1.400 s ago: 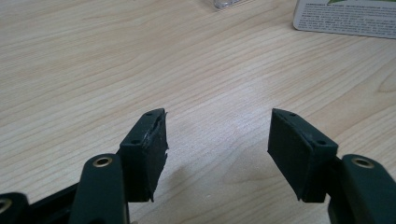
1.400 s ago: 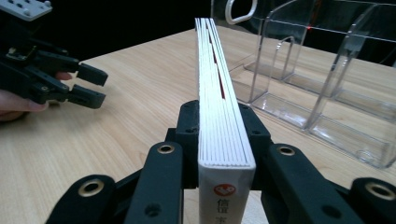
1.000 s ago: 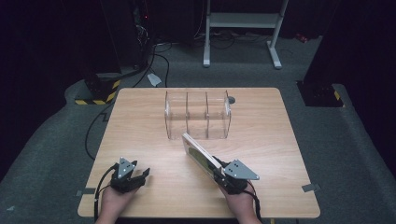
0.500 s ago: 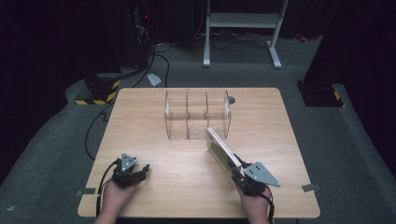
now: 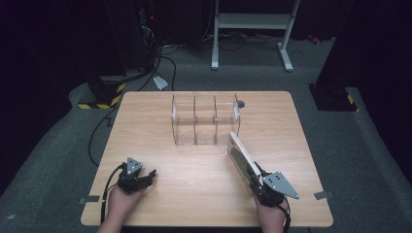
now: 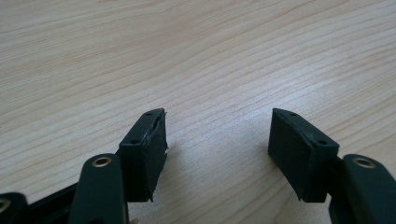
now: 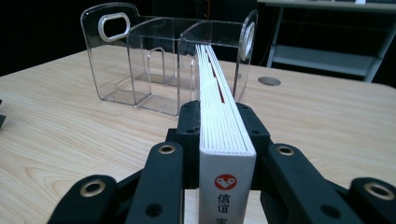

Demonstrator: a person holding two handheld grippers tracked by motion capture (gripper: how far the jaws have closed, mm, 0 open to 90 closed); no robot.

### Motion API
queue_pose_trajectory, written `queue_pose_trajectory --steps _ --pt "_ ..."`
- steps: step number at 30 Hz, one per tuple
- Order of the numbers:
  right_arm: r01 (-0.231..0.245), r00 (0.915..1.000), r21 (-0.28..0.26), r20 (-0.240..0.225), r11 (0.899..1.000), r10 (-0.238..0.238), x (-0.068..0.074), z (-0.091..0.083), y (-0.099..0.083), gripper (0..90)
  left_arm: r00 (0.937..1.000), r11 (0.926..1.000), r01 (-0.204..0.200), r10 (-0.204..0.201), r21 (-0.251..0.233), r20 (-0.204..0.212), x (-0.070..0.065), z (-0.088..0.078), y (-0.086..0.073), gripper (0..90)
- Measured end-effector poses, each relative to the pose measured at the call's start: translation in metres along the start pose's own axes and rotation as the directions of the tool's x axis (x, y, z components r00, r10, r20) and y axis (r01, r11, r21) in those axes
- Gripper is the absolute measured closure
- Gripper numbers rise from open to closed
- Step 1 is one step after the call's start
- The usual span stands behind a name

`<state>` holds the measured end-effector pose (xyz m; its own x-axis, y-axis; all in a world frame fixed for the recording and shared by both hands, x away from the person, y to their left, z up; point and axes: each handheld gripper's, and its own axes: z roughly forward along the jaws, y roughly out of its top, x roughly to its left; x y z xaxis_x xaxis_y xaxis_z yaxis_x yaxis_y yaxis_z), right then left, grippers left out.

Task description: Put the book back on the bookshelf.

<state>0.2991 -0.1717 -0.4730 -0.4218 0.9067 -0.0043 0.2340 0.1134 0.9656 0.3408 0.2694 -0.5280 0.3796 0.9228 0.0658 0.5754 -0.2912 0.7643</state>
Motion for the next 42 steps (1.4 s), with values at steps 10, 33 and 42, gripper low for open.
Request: queue_pose_trajectory --steps 10,33,42 --pt "-0.028 0.9995 0.071 0.02 0.997 0.026 0.0 0.001 -0.001 66.2 0.9998 0.9998 0.018 -0.018 0.004 0.013 0.002 0.0 0.0 37.2" --pt "0.02 0.9989 0.11 0.039 0.994 -0.024 0.017 0.017 0.014 75.7 0.998 0.9988 0.046 -0.047 0.014 0.043 0.005 0.001 -0.001 36.2" --pt "0.018 0.9973 0.087 0.069 0.996 -0.024 0.014 0.034 0.035 75.6 0.9982 0.9992 0.037 -0.037 0.015 0.046 0.005 0.001 -0.001 34.9"
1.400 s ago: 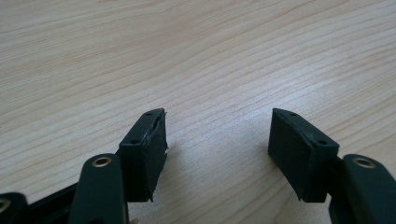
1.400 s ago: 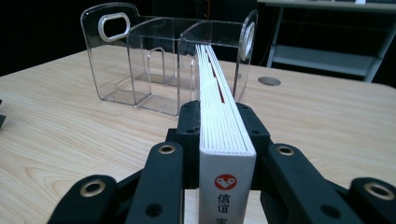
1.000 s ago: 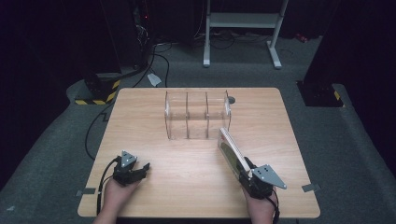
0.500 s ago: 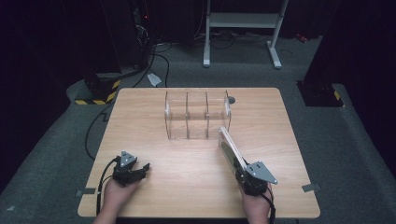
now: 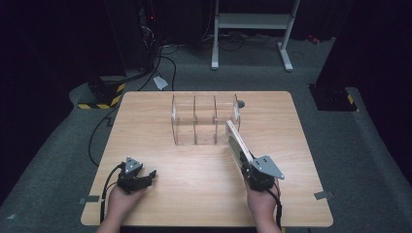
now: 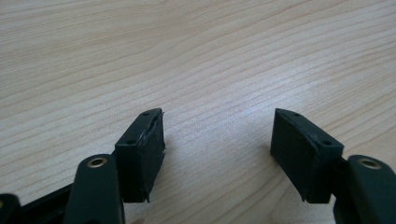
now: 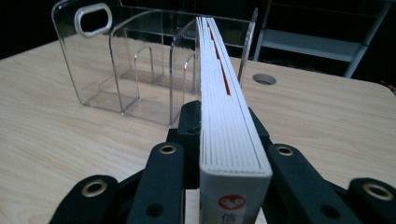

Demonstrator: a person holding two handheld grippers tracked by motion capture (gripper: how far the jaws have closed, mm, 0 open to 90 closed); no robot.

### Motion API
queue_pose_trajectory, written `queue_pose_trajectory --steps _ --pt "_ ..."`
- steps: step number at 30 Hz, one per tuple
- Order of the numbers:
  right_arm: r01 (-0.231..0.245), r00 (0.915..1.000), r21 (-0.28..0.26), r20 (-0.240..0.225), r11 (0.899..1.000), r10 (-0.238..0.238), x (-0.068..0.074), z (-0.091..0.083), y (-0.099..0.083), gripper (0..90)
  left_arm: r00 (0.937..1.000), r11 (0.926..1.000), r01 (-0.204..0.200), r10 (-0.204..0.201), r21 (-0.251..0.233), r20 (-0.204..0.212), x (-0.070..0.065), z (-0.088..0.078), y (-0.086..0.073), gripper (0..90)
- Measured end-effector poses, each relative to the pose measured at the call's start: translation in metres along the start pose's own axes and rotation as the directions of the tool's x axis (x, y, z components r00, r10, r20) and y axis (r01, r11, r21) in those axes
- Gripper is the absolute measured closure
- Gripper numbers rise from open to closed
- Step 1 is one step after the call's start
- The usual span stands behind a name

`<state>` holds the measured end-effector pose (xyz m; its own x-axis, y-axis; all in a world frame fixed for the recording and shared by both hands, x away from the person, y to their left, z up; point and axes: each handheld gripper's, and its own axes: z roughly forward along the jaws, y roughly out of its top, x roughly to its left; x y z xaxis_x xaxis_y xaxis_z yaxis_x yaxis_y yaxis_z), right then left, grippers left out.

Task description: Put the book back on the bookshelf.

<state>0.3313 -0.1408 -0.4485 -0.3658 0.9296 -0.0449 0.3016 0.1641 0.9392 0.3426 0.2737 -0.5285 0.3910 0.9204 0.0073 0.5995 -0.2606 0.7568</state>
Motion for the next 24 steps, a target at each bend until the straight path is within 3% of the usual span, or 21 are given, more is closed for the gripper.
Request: queue_pose_trajectory --steps 7,24 --pt "0.008 0.9995 -0.019 0.031 1.0 -0.007 0.0 0.022 0.016 75.6 1.0 1.0 -0.001 0.001 0.003 0.009 0.0 0.0 0.0 33.5" --pt "0.0 0.996 -0.006 0.089 1.0 0.0 0.006 0.078 0.038 75.7 1.0 1.0 -0.002 0.002 0.003 0.009 0.0 0.0 0.0 33.4"
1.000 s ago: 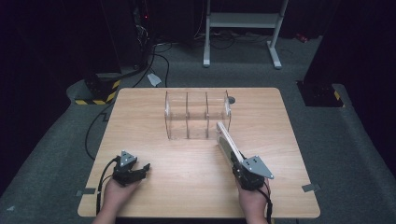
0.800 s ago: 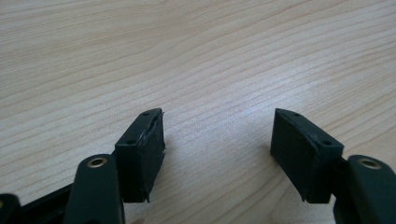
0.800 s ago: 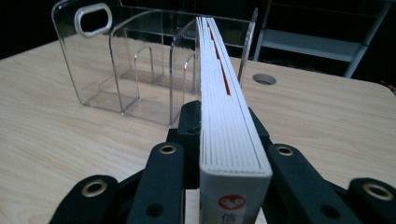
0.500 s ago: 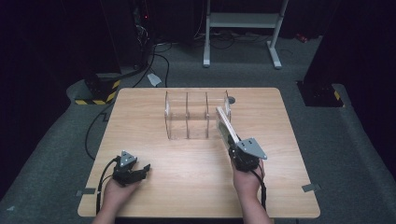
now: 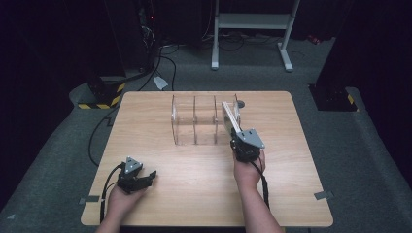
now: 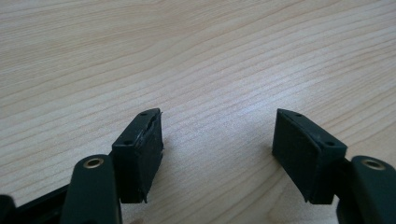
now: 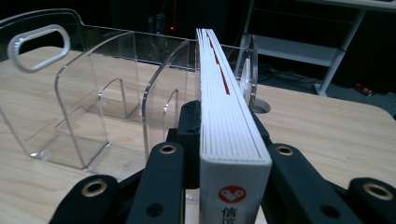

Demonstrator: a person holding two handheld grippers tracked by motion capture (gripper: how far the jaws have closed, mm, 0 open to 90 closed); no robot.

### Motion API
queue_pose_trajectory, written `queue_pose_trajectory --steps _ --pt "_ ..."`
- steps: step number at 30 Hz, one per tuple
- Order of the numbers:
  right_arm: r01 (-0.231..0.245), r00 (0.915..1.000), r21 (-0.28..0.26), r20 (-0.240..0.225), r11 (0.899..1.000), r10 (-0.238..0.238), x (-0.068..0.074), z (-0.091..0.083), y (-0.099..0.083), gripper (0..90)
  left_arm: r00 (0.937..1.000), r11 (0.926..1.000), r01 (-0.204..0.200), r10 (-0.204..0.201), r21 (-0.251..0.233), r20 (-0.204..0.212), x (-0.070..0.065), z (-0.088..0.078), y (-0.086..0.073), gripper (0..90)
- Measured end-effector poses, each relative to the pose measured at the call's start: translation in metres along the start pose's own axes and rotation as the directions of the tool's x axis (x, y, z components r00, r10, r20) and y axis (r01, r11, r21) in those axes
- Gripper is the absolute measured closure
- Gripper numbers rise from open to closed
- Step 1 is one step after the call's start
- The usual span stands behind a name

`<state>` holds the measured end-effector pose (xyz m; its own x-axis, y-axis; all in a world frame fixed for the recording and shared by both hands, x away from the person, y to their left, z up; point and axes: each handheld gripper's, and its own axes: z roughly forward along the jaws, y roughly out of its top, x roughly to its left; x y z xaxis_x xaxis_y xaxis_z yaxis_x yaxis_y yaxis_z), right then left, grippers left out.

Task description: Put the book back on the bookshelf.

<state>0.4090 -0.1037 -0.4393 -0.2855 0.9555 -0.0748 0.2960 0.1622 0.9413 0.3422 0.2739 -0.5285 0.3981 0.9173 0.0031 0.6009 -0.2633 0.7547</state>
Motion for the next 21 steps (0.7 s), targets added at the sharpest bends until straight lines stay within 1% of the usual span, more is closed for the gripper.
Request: queue_pose_trajectory --steps 1,3,4,7,10,12,15,17,21 --pt "0.006 0.9999 -0.001 0.012 1.0 -0.006 0.001 0.005 0.001 75.6 1.0 1.0 0.0 0.0 -0.001 -0.001 0.0 0.0 0.0 33.4" --pt "0.007 0.9998 0.0 0.018 1.0 -0.007 0.001 0.011 0.002 75.6 1.0 1.0 0.0 0.0 0.0 0.0 0.0 0.0 0.0 33.4" --pt "0.007 0.9998 0.0 0.018 1.0 -0.007 0.001 0.011 0.002 75.6 1.0 1.0 0.0 0.0 0.0 0.0 0.0 0.0 0.0 33.4" --pt "0.008 0.9994 0.008 0.035 1.0 -0.008 0.003 0.02 0.003 75.7 1.0 1.0 0.0 0.0 0.0 0.0 0.0 0.0 0.0 33.4" --pt "0.006 0.9991 0.004 0.041 1.0 -0.006 0.003 0.024 0.005 75.6 1.0 1.0 0.001 -0.001 -0.002 -0.001 0.0 0.0 0.0 33.4" --pt "0.016 0.9989 0.003 0.045 1.0 -0.016 0.005 0.029 0.006 75.6 1.0 1.0 0.001 -0.001 -0.001 -0.001 0.0 0.0 0.0 33.4" --pt "0.018 0.9988 0.005 0.046 1.0 -0.018 0.008 0.034 0.008 75.7 1.0 1.0 0.001 -0.001 -0.002 -0.001 0.0 0.0 0.0 33.4" --pt "0.031 0.9982 0.006 0.052 1.0 -0.031 0.009 0.038 0.009 75.7 1.0 1.0 -0.001 0.001 -0.001 -0.002 0.0 0.0 0.0 33.2" --pt "0.028 0.9979 0.0 0.058 1.0 -0.028 0.01 0.04 0.009 75.6 1.0 1.0 -0.002 0.002 0.0 -0.002 0.0 -0.001 0.0 32.9"
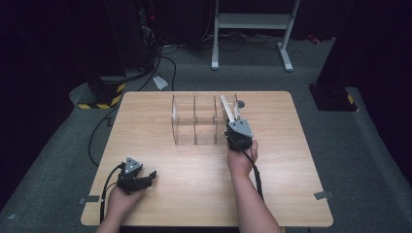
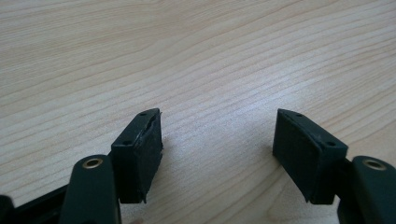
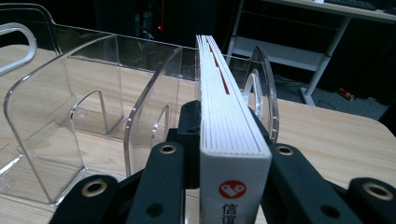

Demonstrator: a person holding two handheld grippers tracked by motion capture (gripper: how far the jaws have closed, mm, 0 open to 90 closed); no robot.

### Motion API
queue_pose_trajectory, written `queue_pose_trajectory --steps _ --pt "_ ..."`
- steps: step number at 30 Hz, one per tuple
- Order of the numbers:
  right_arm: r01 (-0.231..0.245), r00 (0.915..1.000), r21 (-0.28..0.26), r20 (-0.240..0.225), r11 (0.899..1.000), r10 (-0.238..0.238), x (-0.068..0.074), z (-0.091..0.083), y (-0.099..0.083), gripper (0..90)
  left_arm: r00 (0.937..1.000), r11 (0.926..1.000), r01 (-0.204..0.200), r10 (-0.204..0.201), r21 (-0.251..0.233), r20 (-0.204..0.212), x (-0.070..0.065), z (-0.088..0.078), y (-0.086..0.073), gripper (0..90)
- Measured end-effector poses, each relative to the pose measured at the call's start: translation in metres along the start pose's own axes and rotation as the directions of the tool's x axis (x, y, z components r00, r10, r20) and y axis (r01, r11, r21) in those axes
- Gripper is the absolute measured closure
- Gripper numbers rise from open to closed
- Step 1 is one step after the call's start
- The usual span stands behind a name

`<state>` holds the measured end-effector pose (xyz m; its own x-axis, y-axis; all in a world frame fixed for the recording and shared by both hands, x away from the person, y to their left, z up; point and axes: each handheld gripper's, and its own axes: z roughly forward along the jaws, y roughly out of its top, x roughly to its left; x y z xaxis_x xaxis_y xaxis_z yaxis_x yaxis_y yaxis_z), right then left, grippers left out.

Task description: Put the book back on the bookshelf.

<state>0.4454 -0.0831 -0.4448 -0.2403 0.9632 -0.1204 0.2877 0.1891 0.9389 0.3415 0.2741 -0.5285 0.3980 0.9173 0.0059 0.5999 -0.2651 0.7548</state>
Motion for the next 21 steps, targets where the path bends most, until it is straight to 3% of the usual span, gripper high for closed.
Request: queue_pose_trajectory --steps 15,21 --pt "0.002 0.9999 0.029 0.013 1.0 -0.002 0.003 0.007 -0.009 75.1 1.0 1.0 -0.002 0.002 0.0 0.004 0.0 -0.001 -0.001 32.5" --pt "-0.043 0.999 0.048 0.012 0.998 0.043 0.0 0.003 -0.017 74.7 1.0 1.0 -0.003 0.003 0.001 0.005 0.0 -0.001 -0.001 32.4"
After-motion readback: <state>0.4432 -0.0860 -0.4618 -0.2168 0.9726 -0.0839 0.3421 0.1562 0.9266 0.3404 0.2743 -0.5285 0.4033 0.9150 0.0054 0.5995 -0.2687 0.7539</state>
